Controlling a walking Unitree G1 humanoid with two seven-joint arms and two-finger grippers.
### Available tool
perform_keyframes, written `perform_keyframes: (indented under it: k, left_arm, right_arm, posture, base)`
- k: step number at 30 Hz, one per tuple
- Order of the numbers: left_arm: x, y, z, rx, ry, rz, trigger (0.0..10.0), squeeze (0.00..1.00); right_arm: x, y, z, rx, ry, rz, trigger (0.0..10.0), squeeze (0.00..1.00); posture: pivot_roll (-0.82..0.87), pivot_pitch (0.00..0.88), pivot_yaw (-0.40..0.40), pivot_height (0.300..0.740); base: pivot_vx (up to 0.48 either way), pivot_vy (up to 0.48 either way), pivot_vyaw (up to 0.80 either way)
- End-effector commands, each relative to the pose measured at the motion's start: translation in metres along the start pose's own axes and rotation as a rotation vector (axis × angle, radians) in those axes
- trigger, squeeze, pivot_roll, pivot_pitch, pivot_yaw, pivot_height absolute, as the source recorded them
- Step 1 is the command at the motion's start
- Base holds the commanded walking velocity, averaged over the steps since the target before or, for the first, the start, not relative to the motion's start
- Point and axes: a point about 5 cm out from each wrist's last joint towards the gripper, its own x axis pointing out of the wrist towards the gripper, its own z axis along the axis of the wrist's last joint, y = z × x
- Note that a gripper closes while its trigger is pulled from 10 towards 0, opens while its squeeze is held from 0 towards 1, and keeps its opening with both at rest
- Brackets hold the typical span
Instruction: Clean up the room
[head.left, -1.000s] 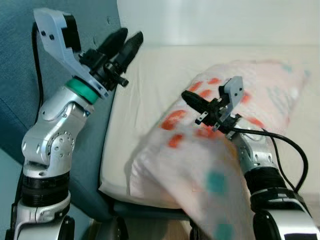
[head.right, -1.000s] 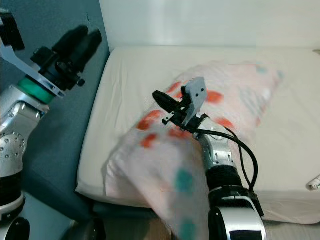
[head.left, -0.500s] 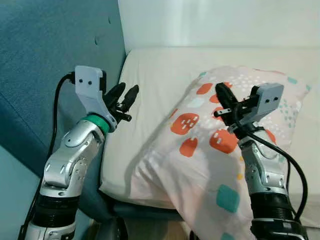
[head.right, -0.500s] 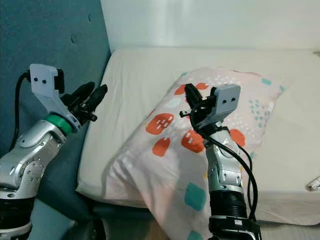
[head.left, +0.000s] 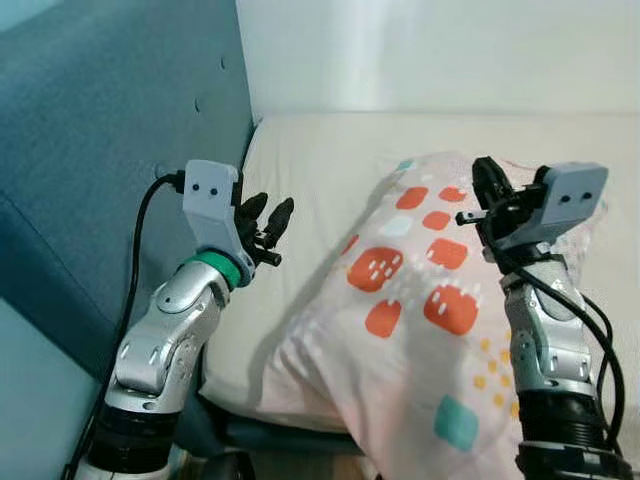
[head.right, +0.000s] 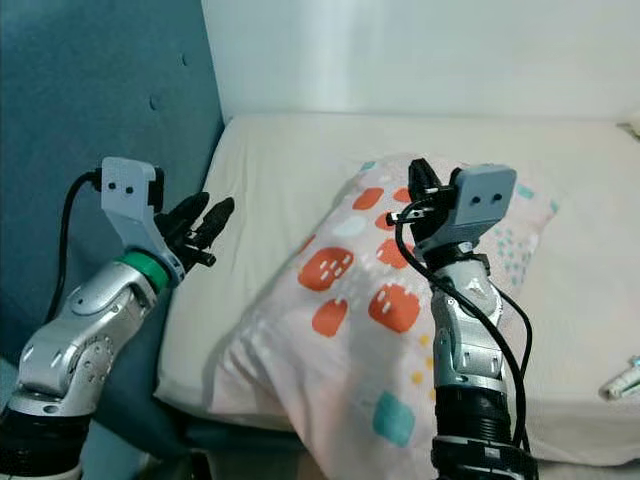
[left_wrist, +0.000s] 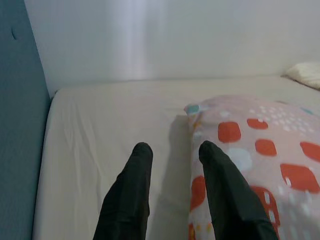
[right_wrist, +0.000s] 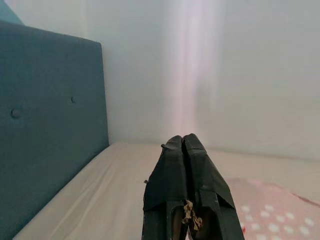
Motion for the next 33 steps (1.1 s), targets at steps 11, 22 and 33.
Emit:
perform_keyframes:
  k: [11, 22, 33]
  left_arm:
    - [0.004, 0.001, -0.018, 0.017, 0.050, 0.015, 10.0, 0.00]
    - [0.003, -0.004, -0.031, 0.026, 0.081, -0.004, 10.0, 0.00]
    - [-0.007, -0.006, -0.053, 0.059, 0.131, -0.018, 10.0, 0.00]
  right_arm:
    - [-0.004, -0.003, -0.005, -0.009, 0.028, -0.027, 10.0, 0.00]
    - [-0.007, -0.007, -0.010, -0.003, 0.046, -0.045, 10.0, 0.00]
    - [-0.026, -0.002, -0.038, 0.071, 0.164, -0.074, 10.0, 0.00]
  posture:
    - [-0.12, 0.065, 0.093, 0.693]
    - [-0.12, 0.068, 0.095, 0.740]
    - [-0.13, 0.059, 0.089, 0.740]
  base:
    - [0.000, 0.000, 0.00]
    - [0.000, 0.000, 0.00]
    - [0.000, 0.000, 0.00]
